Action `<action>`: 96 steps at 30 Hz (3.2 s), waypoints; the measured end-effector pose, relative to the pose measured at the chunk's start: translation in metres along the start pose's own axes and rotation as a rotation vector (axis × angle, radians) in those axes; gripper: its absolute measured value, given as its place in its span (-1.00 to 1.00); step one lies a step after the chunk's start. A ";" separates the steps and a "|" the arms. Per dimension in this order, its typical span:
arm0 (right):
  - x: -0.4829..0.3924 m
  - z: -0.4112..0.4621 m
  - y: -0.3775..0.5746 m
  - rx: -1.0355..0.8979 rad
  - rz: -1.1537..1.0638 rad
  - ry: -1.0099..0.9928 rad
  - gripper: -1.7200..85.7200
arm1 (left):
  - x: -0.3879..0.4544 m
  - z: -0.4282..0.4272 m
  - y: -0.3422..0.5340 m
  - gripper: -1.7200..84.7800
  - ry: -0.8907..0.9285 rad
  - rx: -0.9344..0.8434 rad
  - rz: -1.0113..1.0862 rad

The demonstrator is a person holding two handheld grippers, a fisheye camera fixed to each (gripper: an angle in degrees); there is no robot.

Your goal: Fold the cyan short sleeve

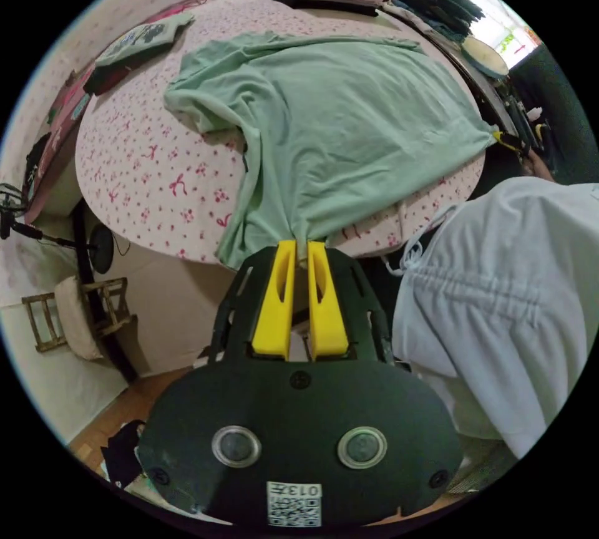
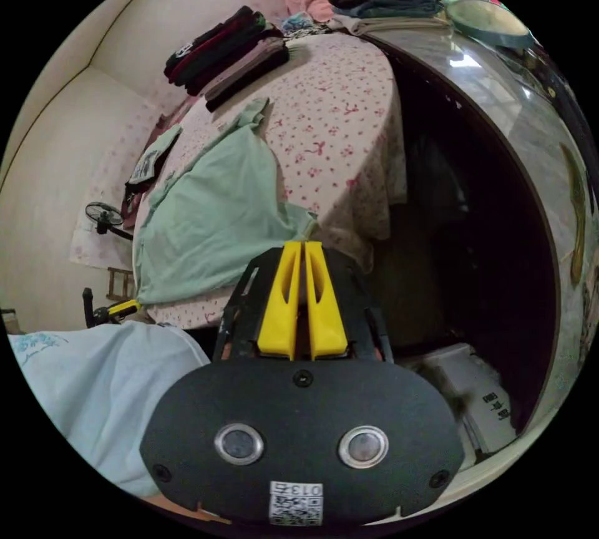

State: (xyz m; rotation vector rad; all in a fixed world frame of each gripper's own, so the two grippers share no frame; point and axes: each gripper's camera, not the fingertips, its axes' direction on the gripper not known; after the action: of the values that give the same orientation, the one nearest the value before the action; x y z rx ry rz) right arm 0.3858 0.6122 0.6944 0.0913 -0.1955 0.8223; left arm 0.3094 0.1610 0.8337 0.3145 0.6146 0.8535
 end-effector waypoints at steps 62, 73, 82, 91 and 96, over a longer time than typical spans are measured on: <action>-0.254 0.131 -0.010 -0.392 -0.864 0.123 -0.90 | 0.025 0.009 -0.038 -0.96 -0.292 0.154 -0.052; -0.223 0.130 -0.092 -0.178 -0.470 0.051 -0.80 | 0.025 -0.008 -0.037 -0.95 -0.251 0.166 -0.146; -0.172 0.044 -0.097 0.073 -0.379 -0.151 -0.95 | 0.009 -0.069 -0.014 -0.96 -0.315 0.292 -0.220; -0.110 0.048 -0.034 -0.287 -0.318 -0.215 -0.93 | -0.004 -0.075 0.016 -0.96 -0.245 0.233 -0.230; -0.127 0.035 -0.060 -0.107 -0.276 -0.004 -0.79 | 0.000 -0.063 0.018 -0.96 -0.263 0.154 -0.232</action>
State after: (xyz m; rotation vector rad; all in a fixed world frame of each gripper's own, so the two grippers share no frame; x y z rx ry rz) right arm 0.3403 0.4748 0.7022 0.0183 -0.2251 0.5360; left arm 0.2597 0.1740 0.7934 0.4772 0.4613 0.5317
